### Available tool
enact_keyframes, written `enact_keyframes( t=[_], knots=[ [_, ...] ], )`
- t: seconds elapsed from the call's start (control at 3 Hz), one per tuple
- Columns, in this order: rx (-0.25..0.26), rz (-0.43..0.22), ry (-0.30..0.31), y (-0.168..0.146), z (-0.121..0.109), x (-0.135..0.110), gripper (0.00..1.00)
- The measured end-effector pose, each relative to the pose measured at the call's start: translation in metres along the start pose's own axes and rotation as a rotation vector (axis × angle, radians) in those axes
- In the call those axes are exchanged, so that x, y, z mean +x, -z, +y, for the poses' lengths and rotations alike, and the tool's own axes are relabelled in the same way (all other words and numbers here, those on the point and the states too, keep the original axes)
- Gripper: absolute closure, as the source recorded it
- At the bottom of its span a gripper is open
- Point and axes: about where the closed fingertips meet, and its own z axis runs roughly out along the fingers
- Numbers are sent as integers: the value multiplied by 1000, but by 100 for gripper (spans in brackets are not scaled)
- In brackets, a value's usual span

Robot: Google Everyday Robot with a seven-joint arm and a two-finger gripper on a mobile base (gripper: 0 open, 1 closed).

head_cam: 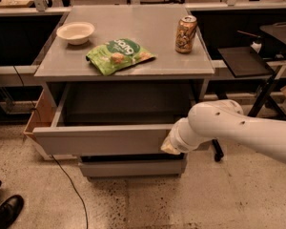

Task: Close top drawer

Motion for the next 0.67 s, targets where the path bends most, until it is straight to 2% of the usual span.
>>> enact_keyframes(
  t=[0.33, 0.67],
  knots=[
    [58, -22, -31, -8, -15, -15, 100],
    [113, -57, -32, -13, -41, -42, 100]
  ],
)
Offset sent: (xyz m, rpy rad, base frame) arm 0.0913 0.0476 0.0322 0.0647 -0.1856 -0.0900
